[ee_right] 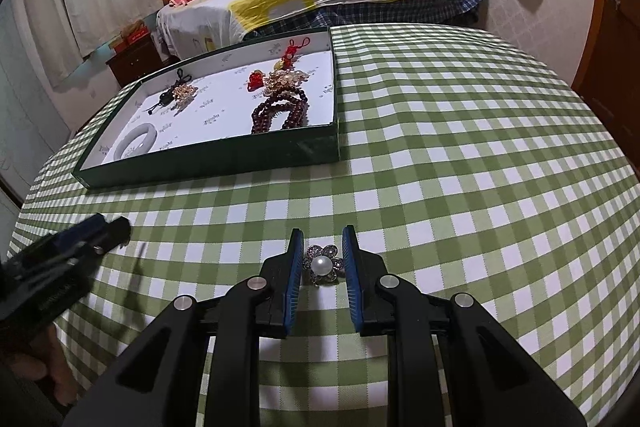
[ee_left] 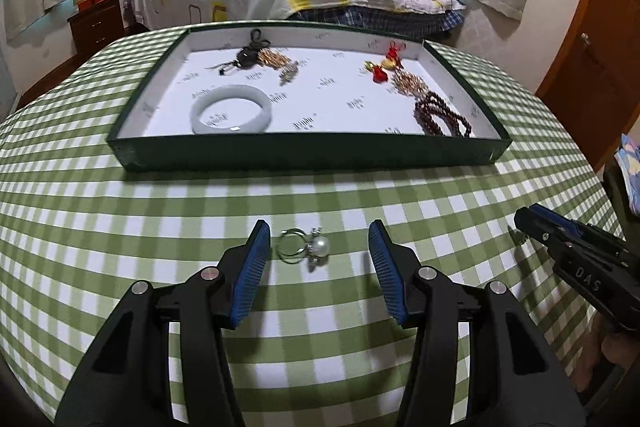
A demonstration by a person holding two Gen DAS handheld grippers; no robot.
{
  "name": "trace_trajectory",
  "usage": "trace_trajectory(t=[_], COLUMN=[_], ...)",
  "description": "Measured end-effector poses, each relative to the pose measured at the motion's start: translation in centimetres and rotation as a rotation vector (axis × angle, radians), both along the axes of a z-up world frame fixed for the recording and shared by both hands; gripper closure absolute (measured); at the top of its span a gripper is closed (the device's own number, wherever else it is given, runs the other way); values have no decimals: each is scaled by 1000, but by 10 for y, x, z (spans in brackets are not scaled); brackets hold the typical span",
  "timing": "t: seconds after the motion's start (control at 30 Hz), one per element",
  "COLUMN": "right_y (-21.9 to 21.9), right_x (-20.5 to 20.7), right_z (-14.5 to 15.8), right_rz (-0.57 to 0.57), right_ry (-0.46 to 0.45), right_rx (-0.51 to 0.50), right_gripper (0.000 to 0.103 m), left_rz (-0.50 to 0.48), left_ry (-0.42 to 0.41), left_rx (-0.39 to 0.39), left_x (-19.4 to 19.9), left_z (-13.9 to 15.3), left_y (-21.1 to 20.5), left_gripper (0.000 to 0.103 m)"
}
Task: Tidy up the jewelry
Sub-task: 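Grasp the silver pearl flower brooch with the right gripper, then grasp the silver pearl ring with the left gripper while the right holds the brooch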
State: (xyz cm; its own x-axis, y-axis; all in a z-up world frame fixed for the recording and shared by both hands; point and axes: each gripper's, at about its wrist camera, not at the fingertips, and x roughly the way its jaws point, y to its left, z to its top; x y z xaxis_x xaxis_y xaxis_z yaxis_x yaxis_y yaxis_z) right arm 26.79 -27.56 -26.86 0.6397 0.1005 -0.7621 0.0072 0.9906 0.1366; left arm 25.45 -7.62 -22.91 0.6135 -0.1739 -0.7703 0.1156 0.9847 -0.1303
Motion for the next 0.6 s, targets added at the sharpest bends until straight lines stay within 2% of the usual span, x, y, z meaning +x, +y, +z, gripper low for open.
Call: trace_trajectory(t=[0.3,0.6], right_y=[-2,0], right_x=[1,2], right_z=[-2,-1], right_rz=[-3,1], right_ry=[3,1], right_rx=[30,24], right_gripper=[82,82], left_rz=[-1,-12], left_ry=[7,5], left_rx=[13,16], left_x=[1,-3], left_z=[-7,-7], left_y=[0,3], left_gripper=[68,72])
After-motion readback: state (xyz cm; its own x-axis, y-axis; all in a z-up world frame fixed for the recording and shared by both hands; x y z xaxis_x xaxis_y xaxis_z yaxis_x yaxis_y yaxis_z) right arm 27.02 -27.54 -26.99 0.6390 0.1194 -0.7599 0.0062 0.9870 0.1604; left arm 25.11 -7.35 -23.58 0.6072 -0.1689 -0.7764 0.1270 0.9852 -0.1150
